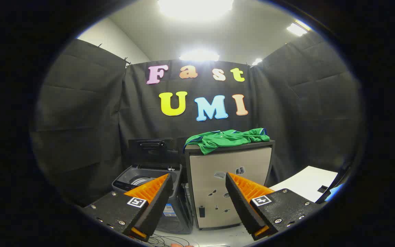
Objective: Put the clothes into the washing machine and then close the washing machine lid.
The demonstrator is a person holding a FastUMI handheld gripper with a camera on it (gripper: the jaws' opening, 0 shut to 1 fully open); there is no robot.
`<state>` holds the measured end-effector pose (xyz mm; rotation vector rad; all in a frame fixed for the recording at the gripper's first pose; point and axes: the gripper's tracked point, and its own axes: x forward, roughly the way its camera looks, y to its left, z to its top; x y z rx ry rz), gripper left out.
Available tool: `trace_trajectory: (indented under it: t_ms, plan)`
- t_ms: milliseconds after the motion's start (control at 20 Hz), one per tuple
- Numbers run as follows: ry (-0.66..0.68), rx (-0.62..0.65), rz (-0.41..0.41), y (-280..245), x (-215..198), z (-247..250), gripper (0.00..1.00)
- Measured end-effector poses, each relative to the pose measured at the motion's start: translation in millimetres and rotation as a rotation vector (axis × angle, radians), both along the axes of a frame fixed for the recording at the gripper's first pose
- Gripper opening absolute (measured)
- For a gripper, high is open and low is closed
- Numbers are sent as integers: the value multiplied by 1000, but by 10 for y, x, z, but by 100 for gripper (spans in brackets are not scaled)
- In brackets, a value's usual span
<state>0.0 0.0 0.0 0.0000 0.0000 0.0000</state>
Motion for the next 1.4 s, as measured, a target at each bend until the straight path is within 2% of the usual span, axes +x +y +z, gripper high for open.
trace_trajectory:
  t_ms: [1400]
  plan:
    - [-2,13,-21,4,-118,-27,96]
